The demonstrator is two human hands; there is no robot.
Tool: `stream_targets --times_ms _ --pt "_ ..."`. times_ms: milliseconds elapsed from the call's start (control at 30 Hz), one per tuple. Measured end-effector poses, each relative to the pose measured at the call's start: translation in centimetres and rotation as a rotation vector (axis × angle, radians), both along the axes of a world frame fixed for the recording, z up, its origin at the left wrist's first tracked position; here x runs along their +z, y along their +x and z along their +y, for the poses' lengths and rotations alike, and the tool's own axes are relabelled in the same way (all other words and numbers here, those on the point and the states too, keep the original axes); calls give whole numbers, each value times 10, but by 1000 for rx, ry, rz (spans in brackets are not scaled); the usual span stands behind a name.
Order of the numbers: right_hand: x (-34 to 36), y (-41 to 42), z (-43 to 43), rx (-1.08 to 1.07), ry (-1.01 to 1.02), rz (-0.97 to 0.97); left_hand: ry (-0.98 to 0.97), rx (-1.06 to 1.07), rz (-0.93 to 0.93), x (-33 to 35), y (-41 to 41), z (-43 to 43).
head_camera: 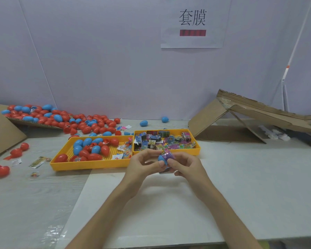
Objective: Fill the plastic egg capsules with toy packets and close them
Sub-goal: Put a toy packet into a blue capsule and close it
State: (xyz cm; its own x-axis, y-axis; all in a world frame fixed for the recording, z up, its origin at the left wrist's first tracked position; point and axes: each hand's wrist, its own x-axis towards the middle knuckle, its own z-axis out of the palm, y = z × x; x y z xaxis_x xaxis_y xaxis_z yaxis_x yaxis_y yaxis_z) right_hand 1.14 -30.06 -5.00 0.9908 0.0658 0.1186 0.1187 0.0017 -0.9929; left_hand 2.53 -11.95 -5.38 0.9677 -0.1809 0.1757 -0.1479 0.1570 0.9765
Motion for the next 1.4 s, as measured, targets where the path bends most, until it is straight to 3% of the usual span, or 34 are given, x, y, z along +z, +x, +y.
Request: stream_targets --times_ms 267,400,467,567,867,1400 --pt "-2 1 2 -60 -72 -99 -78 -18 82 0 0 -1" --pt "-5 1 5 -288 -252 -440 -119 -36 159 2 0 -1" --pt "-9 0 5 -301 -385 -647 -126 -36 187 3 0 0" --pt "-13 -2 8 -235 -511 -769 -255 -92 256 3 0 2" --pt "-12 -4 11 -230 -562 -809 -344 -299 306 7 -2 2" --pt "-17 -2 11 -311 -512 -785 -359 -337 406 7 -1 5"
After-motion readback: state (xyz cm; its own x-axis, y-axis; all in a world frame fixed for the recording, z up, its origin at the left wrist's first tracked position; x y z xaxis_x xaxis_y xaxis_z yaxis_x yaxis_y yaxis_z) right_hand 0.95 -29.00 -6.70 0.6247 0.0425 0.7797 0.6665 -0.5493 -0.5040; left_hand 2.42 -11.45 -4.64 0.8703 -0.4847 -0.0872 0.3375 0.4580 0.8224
